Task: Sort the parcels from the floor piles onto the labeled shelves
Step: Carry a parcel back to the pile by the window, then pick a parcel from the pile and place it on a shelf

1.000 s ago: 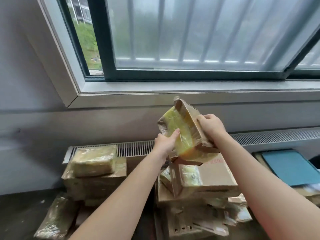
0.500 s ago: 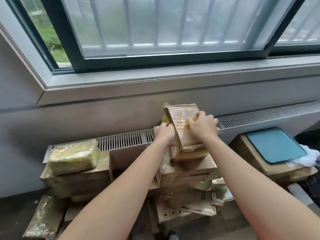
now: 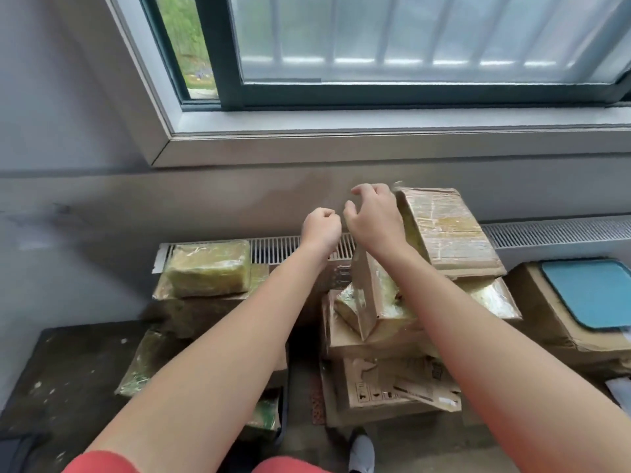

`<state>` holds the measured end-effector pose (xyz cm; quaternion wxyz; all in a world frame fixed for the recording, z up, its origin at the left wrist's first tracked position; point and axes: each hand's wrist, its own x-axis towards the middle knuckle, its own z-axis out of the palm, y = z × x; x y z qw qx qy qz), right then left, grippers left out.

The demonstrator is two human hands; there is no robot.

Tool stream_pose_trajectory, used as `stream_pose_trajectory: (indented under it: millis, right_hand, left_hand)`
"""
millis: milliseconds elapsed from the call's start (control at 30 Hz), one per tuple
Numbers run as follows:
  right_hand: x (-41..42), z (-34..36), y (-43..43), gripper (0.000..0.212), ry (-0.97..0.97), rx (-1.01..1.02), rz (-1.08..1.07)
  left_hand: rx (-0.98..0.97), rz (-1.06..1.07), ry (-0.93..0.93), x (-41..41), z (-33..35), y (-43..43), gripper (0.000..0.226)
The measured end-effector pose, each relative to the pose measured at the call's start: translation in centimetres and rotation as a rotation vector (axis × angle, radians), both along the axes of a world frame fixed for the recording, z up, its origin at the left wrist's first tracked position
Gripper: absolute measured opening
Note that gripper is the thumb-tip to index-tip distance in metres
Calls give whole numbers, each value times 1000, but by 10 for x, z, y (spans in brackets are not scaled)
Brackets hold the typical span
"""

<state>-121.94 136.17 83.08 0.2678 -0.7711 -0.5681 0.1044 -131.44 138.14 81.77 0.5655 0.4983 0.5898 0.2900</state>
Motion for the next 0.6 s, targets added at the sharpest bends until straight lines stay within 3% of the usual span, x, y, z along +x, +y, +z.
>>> stream_pose_trajectory:
  millis: [267, 600]
  right_hand:
    - [-100, -31, 30, 36, 235, -105, 101]
    - [-183, -80, 45, 40, 318, -255, 123]
  left_hand:
    - [31, 157, 53, -117, -19, 33, 27]
    - [-21, 311, 136, -219, -61, 49, 26]
